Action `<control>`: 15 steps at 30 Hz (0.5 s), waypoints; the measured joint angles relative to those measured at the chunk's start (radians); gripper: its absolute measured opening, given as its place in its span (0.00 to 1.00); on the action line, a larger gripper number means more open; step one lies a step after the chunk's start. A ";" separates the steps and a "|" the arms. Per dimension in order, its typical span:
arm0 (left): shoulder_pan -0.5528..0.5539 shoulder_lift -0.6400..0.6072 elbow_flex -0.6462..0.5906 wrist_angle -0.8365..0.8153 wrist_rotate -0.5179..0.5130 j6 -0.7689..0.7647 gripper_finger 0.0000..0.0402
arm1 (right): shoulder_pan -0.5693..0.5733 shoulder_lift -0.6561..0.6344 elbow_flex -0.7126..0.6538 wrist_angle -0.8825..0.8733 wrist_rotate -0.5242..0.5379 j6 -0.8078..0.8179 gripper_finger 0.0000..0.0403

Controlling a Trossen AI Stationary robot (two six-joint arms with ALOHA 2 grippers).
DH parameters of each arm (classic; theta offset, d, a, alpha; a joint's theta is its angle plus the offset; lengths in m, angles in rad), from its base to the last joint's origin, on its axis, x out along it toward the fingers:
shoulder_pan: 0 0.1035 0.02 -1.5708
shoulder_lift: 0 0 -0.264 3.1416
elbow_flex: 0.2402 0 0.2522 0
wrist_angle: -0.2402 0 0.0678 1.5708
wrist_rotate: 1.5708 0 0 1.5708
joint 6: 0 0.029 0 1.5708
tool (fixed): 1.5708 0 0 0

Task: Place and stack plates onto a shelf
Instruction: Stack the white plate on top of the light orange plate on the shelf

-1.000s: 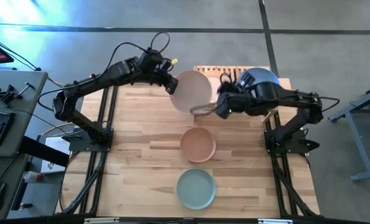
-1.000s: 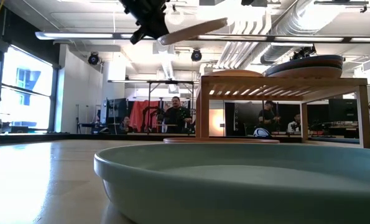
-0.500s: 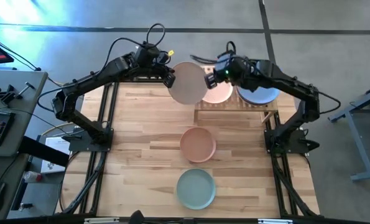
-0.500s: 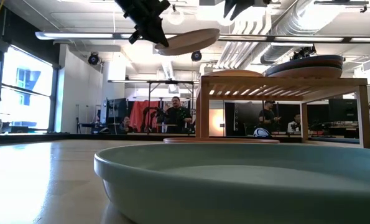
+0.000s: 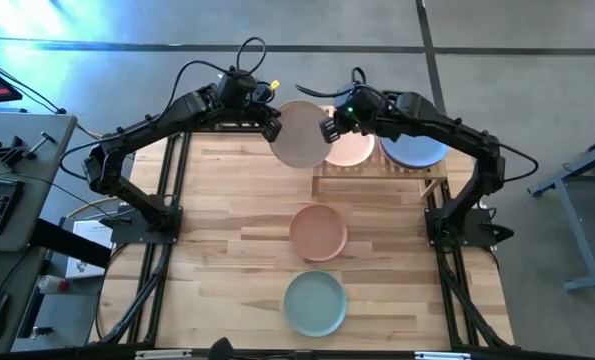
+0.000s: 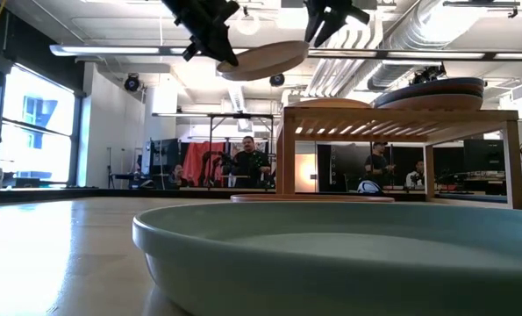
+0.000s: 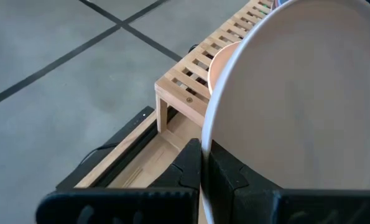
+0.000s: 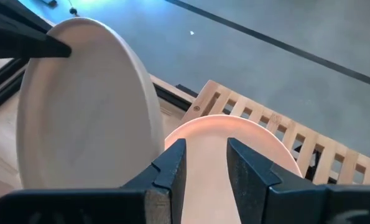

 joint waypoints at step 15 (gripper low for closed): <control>-0.003 0.000 0.000 0.057 0.000 0.018 0.00 | -0.049 0.013 0.000 0.005 -0.088 -0.008 0.23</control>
